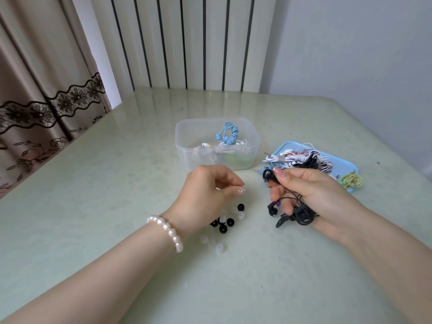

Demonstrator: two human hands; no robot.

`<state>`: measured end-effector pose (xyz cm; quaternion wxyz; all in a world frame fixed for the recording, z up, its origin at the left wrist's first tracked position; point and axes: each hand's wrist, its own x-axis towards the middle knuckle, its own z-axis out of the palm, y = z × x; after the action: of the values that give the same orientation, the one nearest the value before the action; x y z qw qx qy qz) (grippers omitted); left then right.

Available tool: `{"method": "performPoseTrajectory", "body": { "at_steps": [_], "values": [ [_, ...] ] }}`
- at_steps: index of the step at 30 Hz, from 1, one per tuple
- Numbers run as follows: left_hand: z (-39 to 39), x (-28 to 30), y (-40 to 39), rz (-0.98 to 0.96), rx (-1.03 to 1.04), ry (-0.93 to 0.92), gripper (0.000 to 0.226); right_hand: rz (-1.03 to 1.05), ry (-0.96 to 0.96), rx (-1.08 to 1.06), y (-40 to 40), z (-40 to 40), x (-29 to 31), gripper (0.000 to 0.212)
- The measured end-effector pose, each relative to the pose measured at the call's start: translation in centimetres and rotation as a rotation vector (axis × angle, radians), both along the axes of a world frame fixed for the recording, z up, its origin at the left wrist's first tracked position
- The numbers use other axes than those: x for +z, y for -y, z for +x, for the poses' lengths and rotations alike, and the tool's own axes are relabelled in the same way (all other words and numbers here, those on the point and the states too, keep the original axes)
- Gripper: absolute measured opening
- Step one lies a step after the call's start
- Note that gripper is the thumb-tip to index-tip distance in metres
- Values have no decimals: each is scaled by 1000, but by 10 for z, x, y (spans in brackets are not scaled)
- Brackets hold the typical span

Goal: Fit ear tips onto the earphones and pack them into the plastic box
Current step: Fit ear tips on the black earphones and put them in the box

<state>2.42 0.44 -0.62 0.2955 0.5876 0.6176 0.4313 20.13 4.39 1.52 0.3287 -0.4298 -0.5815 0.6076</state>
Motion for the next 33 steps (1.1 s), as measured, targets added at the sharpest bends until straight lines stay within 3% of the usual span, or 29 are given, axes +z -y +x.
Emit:
{"method": "performPoseTrajectory", "body": {
  "at_steps": [2, 4, 9, 22, 33],
  "values": [
    [6, 11, 9, -88, -55, 525, 12, 0, -22, 19, 4, -1, 2, 24],
    [10, 17, 15, -185, -94, 845, 13, 4, -51, 37, 8, -4, 2, 22],
    [10, 20, 20, -370, -127, 1109, 23, 70, -92, 48, 13, -8, 2, 25],
    [14, 15, 22, -396, -95, 1004, 10, 230, -46, 1, 12, -11, -3, 20],
    [14, 16, 22, -405, -90, 1063, 14, 305, 11, -44, 13, -11, -5, 20]
  ]
}}
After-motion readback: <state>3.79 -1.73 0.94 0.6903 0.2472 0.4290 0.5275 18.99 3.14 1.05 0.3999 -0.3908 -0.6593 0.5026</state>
